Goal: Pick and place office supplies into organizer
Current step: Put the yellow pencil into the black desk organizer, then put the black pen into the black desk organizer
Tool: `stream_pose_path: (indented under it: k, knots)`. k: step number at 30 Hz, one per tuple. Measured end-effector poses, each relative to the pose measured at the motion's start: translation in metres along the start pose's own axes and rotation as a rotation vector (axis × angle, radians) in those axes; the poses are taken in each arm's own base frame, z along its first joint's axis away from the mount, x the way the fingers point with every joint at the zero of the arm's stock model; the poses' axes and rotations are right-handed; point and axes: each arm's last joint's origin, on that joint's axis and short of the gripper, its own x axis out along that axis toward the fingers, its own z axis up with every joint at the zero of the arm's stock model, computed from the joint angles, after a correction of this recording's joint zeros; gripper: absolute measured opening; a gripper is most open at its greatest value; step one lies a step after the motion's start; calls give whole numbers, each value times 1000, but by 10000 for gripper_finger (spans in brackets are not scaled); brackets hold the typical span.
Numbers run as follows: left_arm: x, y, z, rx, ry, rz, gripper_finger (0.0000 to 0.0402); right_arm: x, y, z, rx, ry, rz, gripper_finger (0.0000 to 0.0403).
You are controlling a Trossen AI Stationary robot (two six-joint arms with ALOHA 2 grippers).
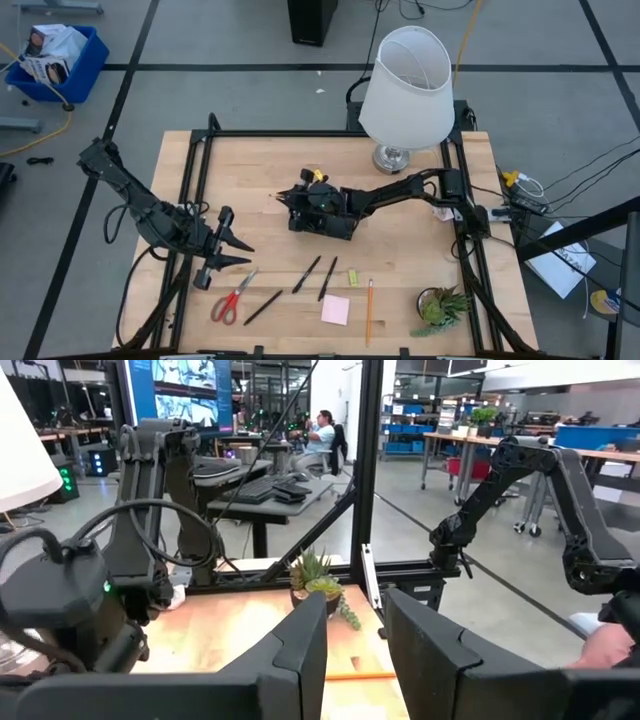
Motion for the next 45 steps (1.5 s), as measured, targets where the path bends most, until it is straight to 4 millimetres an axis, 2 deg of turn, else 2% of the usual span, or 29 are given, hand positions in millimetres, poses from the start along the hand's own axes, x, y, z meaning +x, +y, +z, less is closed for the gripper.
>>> stream_pose_path:
  k: [3,9,17,21,24,31,35,41,45]
  knots:
    - [1,1,0,2,4,8,106,0,0,1,1,-14,14,16]
    - [2,4,-2,4,23,23,106,0,-1,4,30,-38,9,35]
    - [2,4,-3,-23,24,26,106,-3,6,13,-8,-117,-20,15]
    - [2,4,-3,-44,24,26,106,-4,9,14,-12,-117,-16,52]
    - [2,4,-3,-57,24,26,106,-5,10,10,-22,-80,-91,82]
    - [3,4,-3,-69,26,26,106,-15,15,-8,-20,-116,-129,98]
    - [3,4,-3,-67,24,25,106,-23,26,-7,-67,-190,-126,98]
    - [3,4,-4,-61,30,26,106,-40,48,17,-167,-268,-114,99]
    - [3,4,-3,-60,29,26,106,-53,68,27,-185,-274,-18,99]
